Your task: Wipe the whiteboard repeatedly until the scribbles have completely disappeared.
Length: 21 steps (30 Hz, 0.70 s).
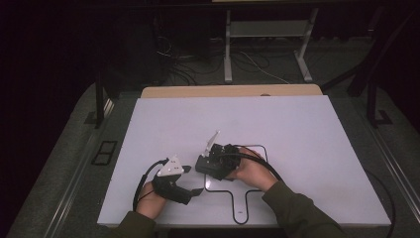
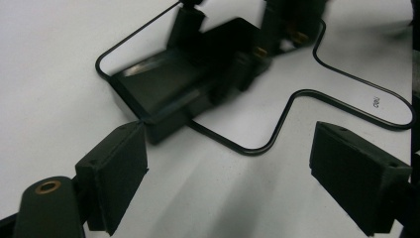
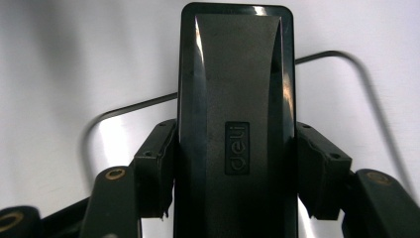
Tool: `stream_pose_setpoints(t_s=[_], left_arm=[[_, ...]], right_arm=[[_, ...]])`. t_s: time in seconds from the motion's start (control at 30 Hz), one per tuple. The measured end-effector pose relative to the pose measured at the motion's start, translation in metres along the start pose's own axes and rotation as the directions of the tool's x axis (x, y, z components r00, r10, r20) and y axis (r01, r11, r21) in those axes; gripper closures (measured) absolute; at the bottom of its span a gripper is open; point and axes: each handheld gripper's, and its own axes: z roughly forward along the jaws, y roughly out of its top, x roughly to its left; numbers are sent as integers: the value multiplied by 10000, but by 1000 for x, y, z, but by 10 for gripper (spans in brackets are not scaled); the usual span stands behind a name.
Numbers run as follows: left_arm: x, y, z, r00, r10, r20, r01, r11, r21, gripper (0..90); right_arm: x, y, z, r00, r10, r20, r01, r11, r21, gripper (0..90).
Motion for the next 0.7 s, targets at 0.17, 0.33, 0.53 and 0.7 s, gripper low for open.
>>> stream_pose_setpoints(t_s=[0.17,0.33,0.53,0.7], left_arm=[[1,0,1,10000,62,-17,-62,9999,92,137],[1,-1,0,10000,54,-48,-54,10000,41,137],[2,-1,-1,9999,79,-69,-79,10000,-9,137],[2,-1,-1,9999,83,-85,-82,10000,13,137]], right_arm=[[2,-2,-1,9999,38,-166,-40,9999,-94,390],[-22,5,4,9988,486,47,-486,9988,-44,390],[-45,9,8,9942,1058,213,-1057,9944,-59,390],[-55,5,8,9919,1225,343,-1219,9924,-186,390]])
